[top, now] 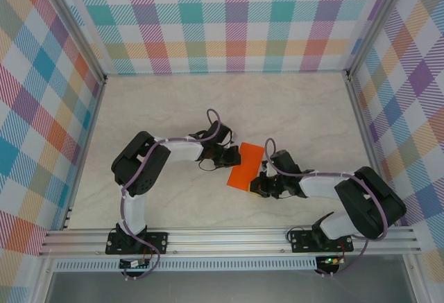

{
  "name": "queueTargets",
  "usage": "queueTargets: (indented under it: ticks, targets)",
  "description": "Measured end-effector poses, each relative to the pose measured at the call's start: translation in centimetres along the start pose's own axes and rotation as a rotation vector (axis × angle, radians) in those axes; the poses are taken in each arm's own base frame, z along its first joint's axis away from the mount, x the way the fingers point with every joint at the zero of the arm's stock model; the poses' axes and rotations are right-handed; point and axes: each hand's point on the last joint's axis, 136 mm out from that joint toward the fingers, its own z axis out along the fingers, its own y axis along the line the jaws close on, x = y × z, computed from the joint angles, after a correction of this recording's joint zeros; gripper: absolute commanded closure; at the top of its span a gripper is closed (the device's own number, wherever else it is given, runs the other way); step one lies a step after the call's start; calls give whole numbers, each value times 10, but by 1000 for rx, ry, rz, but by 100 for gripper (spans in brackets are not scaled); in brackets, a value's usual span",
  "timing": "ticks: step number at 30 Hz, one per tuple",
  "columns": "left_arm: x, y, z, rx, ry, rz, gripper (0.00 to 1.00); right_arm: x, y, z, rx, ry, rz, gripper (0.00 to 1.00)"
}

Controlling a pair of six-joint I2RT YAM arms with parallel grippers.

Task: Fold a paper plane with a square sheet of paper (pick it up from the middle)
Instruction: Fold the square sheet of paper in half at the center of the table.

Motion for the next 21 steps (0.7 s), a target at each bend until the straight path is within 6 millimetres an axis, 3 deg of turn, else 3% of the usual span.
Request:
queueTargets:
  ticks: [3, 6, 9, 14, 21]
  targets:
    - [0, 0, 0, -2, 1, -1, 100, -10, 11, -16, 7, -44, -15, 98]
    - [0, 0, 0, -3, 2, -1, 100, -48, 30, -38, -41, -153, -17, 97]
    - [0, 0, 0, -3, 2, -1, 100, -83, 31, -52, -70, -229, 21, 98]
    - [0, 0, -1, -4, 2, -2, 100, -106, 19, -35, -60, -185, 79, 98]
    - [0, 0, 0, -5, 3, -2, 100, -104, -6, -8, -23, -99, 114, 99]
